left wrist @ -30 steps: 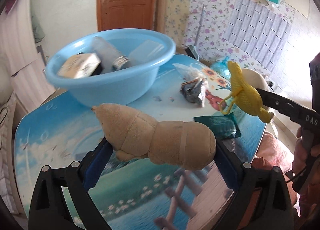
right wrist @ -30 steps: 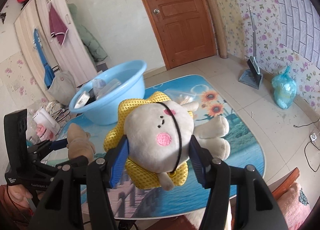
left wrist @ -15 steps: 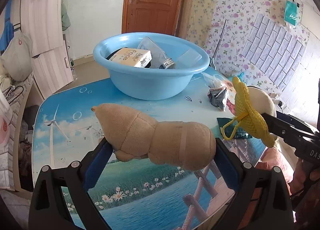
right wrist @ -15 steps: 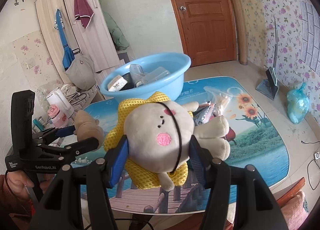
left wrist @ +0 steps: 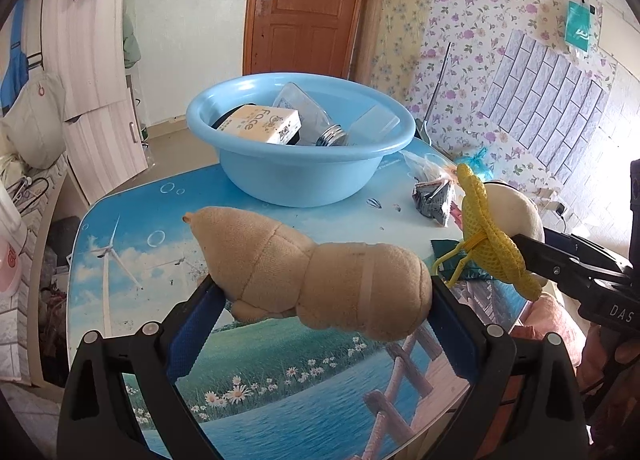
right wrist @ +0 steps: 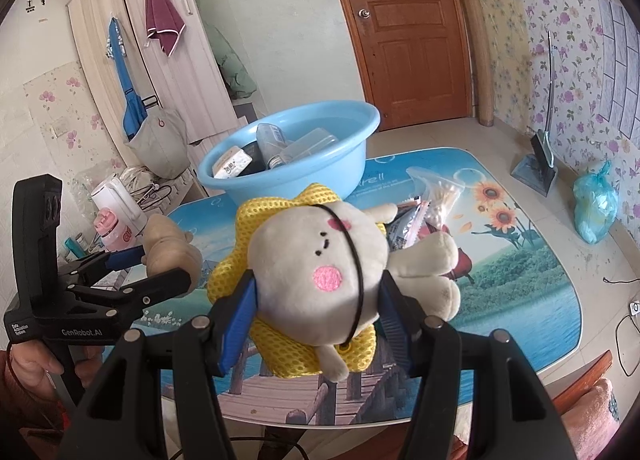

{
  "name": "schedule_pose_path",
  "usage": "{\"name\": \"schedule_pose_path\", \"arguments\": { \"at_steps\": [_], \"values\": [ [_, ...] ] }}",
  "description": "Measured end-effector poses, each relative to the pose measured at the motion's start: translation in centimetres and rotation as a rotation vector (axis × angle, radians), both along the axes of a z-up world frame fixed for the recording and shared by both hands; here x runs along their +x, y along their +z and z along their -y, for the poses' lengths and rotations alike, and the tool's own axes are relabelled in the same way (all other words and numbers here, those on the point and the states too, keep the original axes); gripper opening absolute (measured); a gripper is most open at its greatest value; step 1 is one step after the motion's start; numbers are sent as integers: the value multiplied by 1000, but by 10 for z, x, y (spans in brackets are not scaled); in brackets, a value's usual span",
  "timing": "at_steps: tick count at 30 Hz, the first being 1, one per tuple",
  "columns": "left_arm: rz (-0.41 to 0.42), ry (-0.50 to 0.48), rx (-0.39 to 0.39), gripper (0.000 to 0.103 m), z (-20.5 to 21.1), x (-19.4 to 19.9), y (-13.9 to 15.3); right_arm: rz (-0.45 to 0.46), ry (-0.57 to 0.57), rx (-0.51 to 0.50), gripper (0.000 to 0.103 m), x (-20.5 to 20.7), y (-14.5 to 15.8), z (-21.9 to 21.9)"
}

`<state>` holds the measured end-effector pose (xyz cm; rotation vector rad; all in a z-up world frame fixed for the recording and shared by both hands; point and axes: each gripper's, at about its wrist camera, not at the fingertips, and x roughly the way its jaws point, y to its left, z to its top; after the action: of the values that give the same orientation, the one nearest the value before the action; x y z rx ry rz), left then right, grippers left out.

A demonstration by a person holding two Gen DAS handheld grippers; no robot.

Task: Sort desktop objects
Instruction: 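Lift both plush toys and carry them toward the blue basin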

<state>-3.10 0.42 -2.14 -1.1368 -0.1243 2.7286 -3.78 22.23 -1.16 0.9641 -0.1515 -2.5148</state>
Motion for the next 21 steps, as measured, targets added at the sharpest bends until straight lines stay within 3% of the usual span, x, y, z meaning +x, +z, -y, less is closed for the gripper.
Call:
{"name": "schedule_pose_path", "arguments": {
  "at_steps": [21],
  "values": [
    [-1, 11, -7, 98, -1, -4, -1, -5, -10, -25, 58, -7, 0, -7]
  ]
}}
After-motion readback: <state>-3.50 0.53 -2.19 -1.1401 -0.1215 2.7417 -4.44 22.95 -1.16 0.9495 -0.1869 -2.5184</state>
